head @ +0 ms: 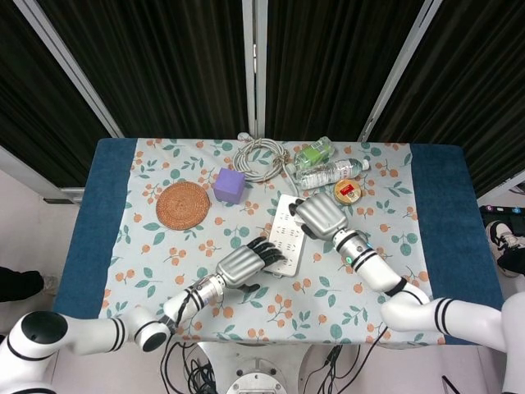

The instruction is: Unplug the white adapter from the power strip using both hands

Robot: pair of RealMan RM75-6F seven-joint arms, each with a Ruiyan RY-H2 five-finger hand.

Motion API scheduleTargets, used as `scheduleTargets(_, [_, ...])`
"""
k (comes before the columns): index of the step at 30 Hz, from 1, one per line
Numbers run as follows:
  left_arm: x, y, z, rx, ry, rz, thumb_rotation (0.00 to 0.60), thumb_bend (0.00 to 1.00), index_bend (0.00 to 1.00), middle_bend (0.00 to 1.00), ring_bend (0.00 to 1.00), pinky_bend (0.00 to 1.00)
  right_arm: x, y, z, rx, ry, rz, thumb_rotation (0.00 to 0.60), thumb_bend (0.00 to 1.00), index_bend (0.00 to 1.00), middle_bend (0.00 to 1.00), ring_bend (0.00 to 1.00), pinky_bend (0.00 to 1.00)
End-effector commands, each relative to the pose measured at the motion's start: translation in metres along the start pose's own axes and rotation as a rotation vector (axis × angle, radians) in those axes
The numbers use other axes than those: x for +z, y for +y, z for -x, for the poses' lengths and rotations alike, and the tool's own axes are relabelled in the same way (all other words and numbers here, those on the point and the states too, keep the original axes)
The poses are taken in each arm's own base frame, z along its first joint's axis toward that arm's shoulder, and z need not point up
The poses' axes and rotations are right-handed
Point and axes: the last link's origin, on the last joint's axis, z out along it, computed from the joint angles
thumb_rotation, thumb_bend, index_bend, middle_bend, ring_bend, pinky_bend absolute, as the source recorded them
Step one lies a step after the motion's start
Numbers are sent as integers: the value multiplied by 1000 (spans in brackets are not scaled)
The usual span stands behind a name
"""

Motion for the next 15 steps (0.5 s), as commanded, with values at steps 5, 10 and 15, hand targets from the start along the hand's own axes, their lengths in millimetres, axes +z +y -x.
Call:
scheduleTargets(5, [-32, -10, -34, 19, 146, -29, 600, 253, 122, 135, 64, 18, -54, 43, 3, 25, -106, 107, 600, 531, 828, 675, 568, 562])
scheduleTargets(10, [-68, -32, -57, 9, 252, -118, 600, 235, 121, 135, 64, 17, -64, 52, 18, 37, -190, 147, 600, 527, 671, 589, 471, 496])
scheduleTargets(15, [-110, -63, -70, -22, 337, -258, 600, 225, 120, 135, 63, 15, -57, 47, 34, 45, -230, 146, 600, 503, 392, 438, 319, 410])
